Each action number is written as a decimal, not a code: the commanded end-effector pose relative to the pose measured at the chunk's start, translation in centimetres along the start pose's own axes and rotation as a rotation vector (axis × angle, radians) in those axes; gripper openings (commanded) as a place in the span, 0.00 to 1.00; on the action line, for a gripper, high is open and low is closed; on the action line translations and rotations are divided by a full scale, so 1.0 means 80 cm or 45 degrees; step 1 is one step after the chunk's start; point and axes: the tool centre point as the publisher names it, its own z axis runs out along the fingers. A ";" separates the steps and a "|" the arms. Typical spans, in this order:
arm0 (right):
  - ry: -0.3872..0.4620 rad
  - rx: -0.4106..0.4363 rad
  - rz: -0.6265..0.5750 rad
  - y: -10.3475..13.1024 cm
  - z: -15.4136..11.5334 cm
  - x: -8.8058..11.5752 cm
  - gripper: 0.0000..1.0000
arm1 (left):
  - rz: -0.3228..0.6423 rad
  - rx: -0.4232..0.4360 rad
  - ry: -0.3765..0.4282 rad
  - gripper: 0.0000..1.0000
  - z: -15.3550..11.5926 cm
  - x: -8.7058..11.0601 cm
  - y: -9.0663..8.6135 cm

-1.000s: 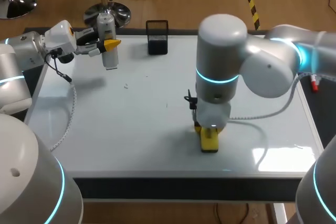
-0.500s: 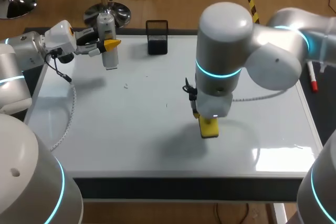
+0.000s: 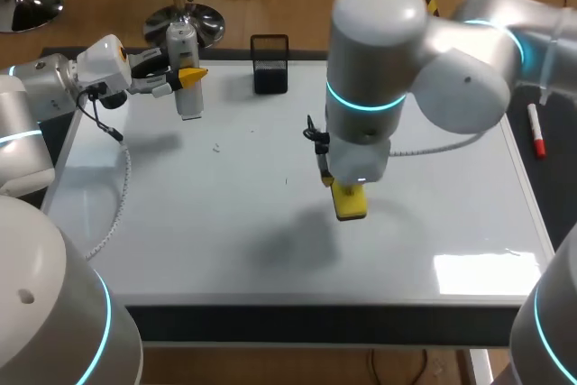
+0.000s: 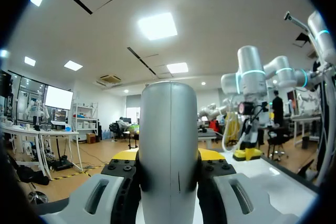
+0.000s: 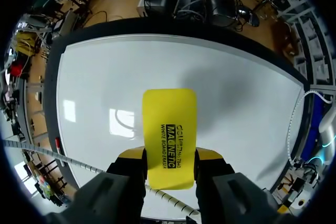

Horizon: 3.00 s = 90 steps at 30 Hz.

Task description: Pick up the inspection probe, press it on each red-marked spot on the whiteboard one by one, put down the probe, pick up the eraser, and wipe off all the red marks.

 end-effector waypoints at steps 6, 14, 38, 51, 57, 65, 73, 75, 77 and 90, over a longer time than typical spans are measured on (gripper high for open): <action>-0.016 -0.031 0.009 -0.022 0.013 -0.005 0.00 | 0.002 0.002 0.000 0.00 0.001 0.000 0.000; -0.008 -0.081 0.034 -0.064 0.019 0.024 0.00 | 0.002 0.002 0.000 0.00 0.001 0.000 0.000; -0.057 -0.137 -0.028 -0.220 0.024 0.109 0.00 | 0.002 0.002 0.000 0.00 0.001 0.000 0.000; -0.091 -0.161 -0.032 -0.304 0.041 0.110 0.00 | 0.002 0.002 0.000 0.00 0.001 0.000 0.000; -0.097 -0.161 -0.001 -0.338 0.042 0.095 0.00 | 0.002 0.002 0.000 0.00 0.001 0.000 0.000; -0.105 -0.183 0.047 -0.367 0.054 0.076 0.00 | 0.002 0.002 0.000 0.00 0.001 0.000 0.000; -0.113 -0.210 0.109 -0.385 0.069 0.071 0.00 | 0.002 0.002 0.000 0.00 0.001 0.000 0.000; -0.109 -0.218 0.118 -0.388 0.073 0.073 0.00 | 0.002 0.002 0.000 0.00 0.001 0.000 0.000; -0.103 -0.227 0.129 -0.390 0.076 0.076 0.00 | 0.002 0.002 0.000 0.00 0.001 0.000 0.000; -0.088 -0.256 0.155 -0.399 0.101 0.088 0.00 | 0.002 0.002 0.000 0.00 0.001 0.000 0.000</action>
